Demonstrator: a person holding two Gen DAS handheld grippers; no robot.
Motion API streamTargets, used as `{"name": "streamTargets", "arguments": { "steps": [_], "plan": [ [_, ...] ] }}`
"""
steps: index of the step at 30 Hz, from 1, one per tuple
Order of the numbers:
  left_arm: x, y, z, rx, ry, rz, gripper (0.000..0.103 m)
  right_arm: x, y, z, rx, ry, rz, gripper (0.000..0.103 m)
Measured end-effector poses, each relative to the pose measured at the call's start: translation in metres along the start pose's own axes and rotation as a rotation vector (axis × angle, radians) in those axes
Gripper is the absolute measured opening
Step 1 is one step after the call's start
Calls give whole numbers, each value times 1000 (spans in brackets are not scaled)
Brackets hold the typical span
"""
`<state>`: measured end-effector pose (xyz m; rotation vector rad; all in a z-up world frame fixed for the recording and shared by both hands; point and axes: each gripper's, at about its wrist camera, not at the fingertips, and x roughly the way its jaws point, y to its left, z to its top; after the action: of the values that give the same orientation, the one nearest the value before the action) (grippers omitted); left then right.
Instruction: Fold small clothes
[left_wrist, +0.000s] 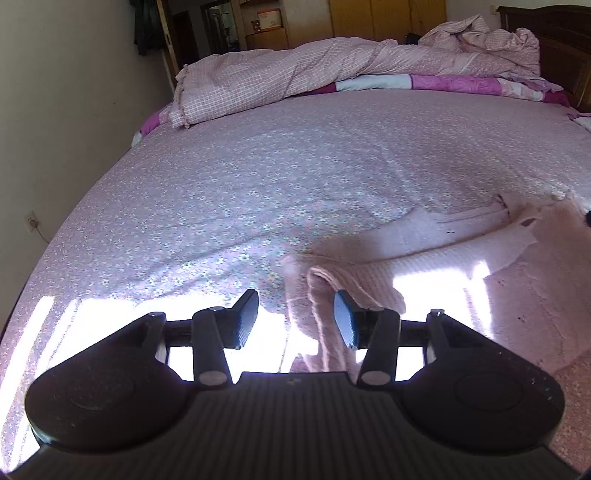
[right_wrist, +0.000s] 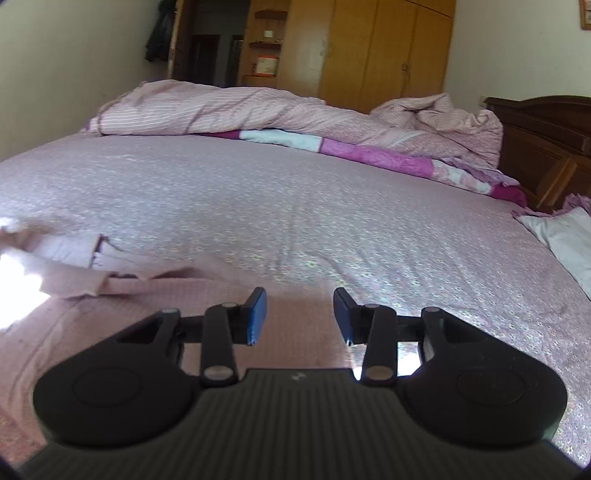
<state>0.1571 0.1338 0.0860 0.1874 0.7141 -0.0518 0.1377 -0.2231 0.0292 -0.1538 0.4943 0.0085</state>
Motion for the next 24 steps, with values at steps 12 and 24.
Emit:
{"name": "streamTargets", "arguments": {
  "steps": [12,24],
  "plan": [
    [33,-52,-27,130,44,-130,40,20,71,-7,-32,93,286,41],
    [82,-35,9,39,-64,28,41,67,91,20,-19,77,262,41]
  ]
}}
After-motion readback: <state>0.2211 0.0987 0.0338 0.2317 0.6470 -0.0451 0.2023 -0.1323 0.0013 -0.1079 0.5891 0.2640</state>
